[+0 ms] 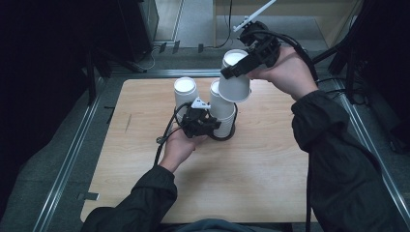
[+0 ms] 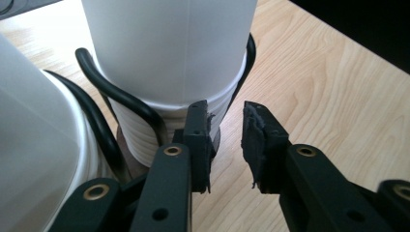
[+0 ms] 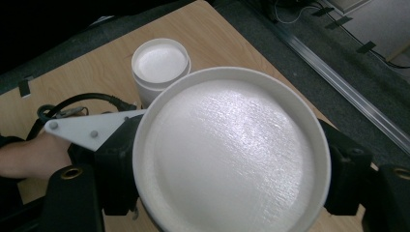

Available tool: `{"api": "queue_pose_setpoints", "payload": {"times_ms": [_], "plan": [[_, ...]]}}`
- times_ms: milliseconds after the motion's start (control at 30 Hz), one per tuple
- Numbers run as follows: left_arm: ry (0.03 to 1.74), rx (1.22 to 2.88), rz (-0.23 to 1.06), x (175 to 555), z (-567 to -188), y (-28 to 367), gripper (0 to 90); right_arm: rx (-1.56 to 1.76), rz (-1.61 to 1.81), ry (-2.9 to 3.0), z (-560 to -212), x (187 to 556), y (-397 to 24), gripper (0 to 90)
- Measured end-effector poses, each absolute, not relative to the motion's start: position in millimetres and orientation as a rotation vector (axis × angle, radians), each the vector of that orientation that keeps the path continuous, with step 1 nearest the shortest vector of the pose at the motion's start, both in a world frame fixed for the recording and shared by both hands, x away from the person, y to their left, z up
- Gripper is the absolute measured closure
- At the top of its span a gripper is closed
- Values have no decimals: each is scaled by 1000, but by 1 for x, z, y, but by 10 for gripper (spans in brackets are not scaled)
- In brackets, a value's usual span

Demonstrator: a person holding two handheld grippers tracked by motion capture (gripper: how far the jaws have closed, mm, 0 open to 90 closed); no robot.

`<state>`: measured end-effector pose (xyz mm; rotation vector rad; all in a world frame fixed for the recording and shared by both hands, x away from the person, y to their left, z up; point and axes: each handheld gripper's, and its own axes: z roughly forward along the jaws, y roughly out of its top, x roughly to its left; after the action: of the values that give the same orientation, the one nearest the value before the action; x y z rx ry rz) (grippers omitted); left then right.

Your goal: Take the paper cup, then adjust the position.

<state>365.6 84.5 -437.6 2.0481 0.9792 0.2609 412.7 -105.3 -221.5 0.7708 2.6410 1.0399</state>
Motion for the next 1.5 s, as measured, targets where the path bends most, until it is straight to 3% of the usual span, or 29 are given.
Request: {"api": "queue_pose_setpoints", "payload": {"times_ms": [267,700,1133,1500], "plan": [[958,2058,238,362,-434,87,698,755,1043,2640,-227,394,-123,251],[869,2093,189,352,-438,95,565,736,1053,2667,-249,375,-146,251],[840,2085,148,344,-439,111,402,699,1065,2715,-311,349,-156,251],[769,2109,103,333,-445,123,370,672,1063,2747,-342,340,-162,250]]}}
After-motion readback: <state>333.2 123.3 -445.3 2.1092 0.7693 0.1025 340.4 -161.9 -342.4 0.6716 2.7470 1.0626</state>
